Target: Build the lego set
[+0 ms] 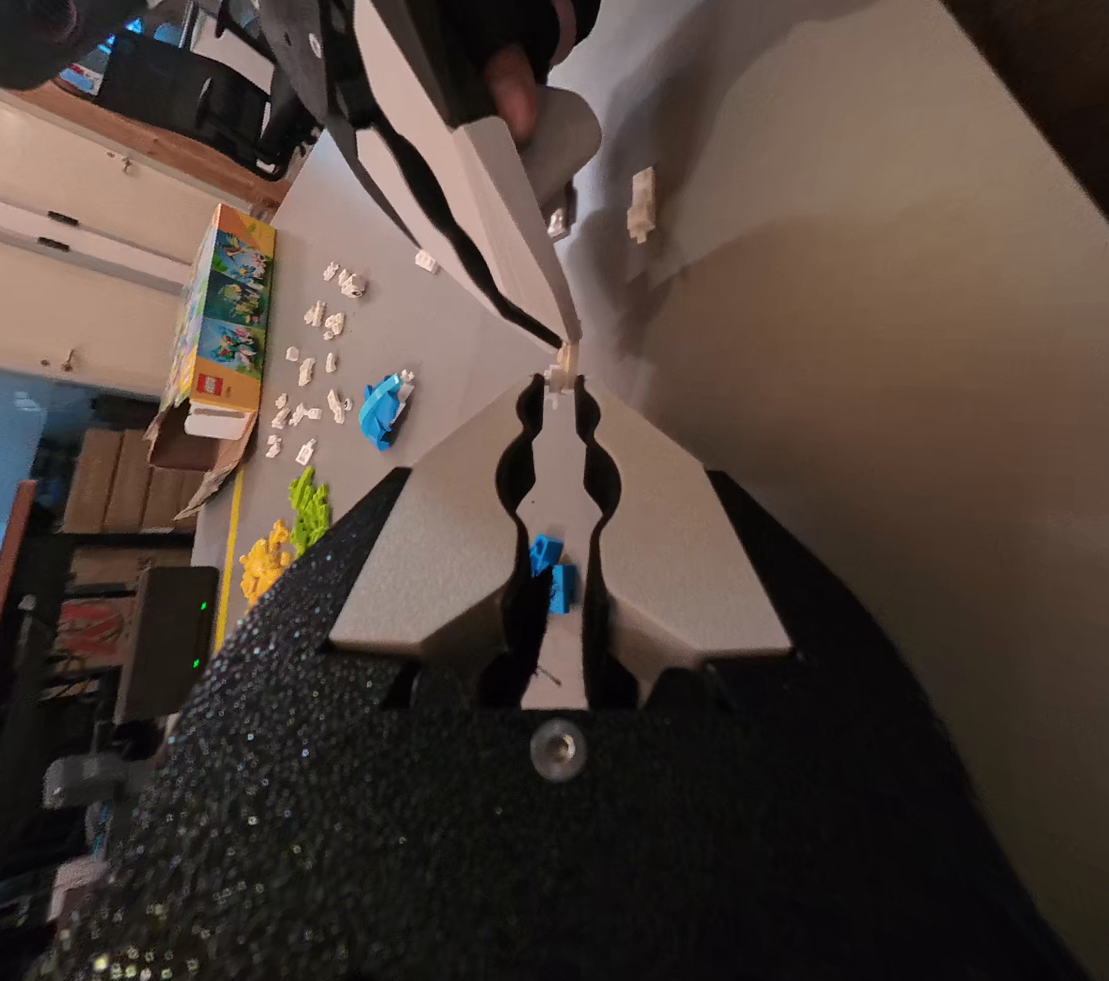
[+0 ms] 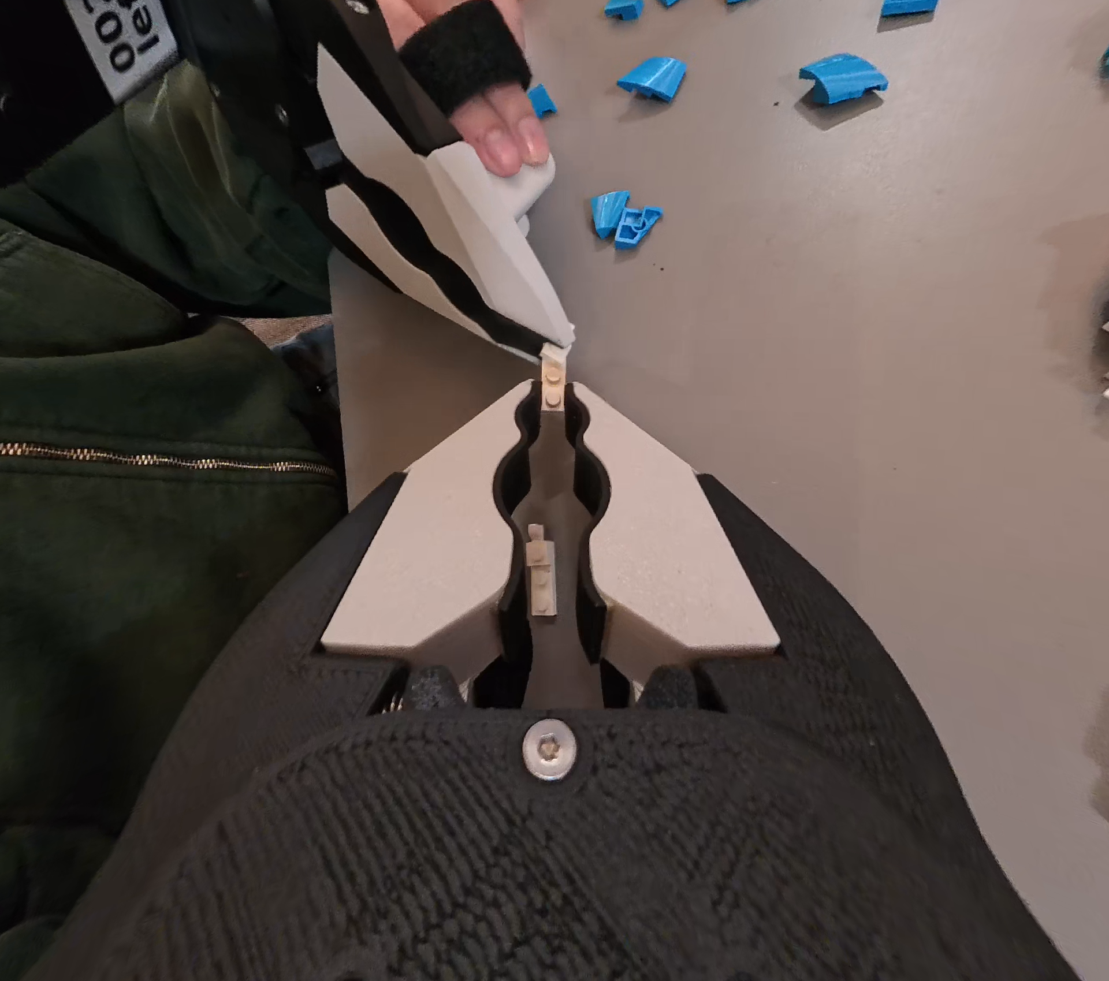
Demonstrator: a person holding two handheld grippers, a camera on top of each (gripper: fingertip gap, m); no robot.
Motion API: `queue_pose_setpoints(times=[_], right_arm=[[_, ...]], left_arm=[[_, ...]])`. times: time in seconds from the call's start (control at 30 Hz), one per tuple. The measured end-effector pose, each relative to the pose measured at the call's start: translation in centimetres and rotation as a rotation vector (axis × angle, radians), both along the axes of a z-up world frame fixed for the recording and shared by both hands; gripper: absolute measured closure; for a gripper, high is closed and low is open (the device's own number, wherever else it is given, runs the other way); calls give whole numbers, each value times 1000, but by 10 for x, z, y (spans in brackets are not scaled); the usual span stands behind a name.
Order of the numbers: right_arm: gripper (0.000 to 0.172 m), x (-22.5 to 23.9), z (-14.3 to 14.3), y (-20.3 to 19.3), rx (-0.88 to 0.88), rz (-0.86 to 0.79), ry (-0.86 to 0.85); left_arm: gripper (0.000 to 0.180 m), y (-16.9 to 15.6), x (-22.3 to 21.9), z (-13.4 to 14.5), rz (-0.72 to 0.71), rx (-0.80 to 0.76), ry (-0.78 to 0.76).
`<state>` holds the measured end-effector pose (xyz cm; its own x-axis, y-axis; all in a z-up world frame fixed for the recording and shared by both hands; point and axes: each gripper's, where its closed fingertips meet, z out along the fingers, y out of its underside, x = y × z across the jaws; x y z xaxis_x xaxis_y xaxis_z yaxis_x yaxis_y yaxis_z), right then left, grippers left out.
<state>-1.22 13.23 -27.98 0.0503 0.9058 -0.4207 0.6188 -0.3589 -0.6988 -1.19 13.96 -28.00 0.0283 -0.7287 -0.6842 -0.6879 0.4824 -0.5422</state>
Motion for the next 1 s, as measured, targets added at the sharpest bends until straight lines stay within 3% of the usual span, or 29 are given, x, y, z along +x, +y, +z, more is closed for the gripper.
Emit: queue_pose_setpoints(times=[0.03, 0.5, 0.77, 0.9, 1.0], right_arm=[[165, 0, 0, 1, -1, -9, 0], [165, -1, -11, 5, 23, -47, -71], [165, 0, -16, 11, 33, -91, -106], [165, -1, -18, 13, 47, -102, -112], [163, -3, -11, 19, 148, -100, -87]], left_arm=[[173, 2, 0, 1, 13, 15, 8], [175, 8, -3, -8, 43, 220, 202], [174, 14, -2, -11, 36, 450, 355], [174, 17, -3, -11, 82, 464, 388], [175, 23, -6, -4, 149, 380, 299]])
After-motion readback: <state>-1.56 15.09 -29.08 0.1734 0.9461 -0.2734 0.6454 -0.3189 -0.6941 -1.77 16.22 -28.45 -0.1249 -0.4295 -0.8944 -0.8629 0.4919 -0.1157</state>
